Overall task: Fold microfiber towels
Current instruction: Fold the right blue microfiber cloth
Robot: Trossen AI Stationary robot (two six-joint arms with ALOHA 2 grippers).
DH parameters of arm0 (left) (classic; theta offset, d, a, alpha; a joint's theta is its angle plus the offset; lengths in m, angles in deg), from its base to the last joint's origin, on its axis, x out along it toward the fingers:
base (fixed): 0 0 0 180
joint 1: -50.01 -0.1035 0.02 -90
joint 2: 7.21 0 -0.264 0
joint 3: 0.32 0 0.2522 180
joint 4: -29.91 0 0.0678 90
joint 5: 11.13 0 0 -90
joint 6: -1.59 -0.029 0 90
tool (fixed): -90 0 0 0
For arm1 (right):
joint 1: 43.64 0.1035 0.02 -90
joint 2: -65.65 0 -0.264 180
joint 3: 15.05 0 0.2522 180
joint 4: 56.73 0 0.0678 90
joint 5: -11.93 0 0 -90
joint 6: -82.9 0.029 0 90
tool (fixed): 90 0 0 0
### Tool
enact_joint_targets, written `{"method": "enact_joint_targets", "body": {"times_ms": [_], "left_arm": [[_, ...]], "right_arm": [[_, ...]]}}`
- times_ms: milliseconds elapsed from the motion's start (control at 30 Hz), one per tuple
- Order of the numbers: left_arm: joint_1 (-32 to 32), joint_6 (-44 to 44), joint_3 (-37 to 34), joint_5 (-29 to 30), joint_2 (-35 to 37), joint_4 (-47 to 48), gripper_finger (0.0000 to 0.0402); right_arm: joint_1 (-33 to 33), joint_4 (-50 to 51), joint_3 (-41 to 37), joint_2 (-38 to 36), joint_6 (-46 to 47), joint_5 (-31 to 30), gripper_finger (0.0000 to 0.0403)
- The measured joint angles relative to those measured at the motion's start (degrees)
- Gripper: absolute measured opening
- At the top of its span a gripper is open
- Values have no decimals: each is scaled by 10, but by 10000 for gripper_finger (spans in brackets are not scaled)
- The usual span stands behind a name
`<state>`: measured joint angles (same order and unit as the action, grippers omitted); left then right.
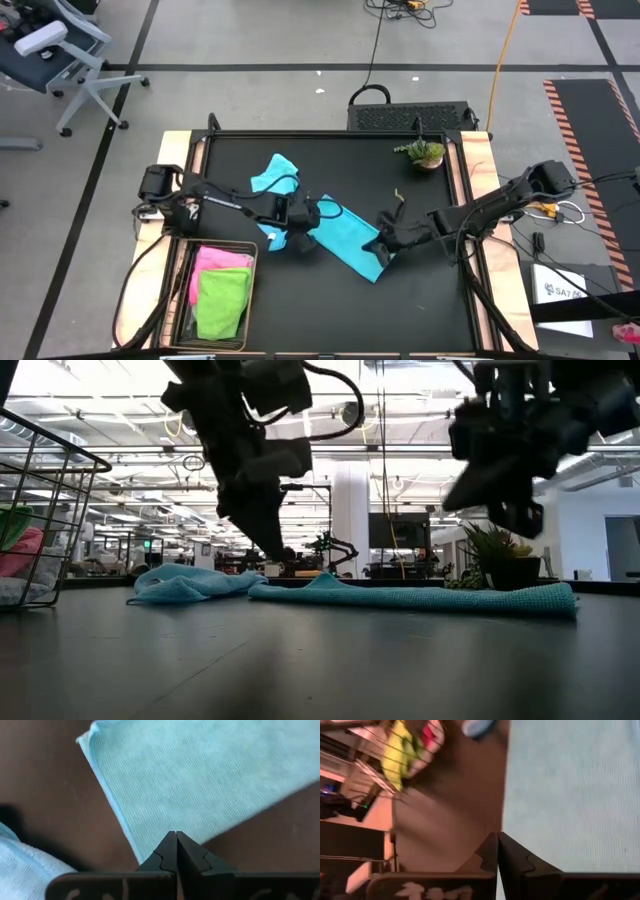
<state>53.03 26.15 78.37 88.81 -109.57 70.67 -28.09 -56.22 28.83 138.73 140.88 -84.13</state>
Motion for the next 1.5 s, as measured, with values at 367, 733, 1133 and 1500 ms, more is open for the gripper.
{"method": "enact_joint_targets", "body": {"times_ms": [367,733,1133,1500], "left_arm": [[-20,15,2,7,-77,-70,2],[-120,-70,0,38,-97,-166,2],[-243,-123,15,-69,-91,-297,2],[-161,-118,23,-80,-60,-257,1]], "right_arm": [[-42,-97,0,-65,-103,-6,0],[-47,-30,0,-81,-108,-15,0],[-62,177,0,-81,-102,-10,0],[-66,294,-1,-28,-96,18,0]]}}
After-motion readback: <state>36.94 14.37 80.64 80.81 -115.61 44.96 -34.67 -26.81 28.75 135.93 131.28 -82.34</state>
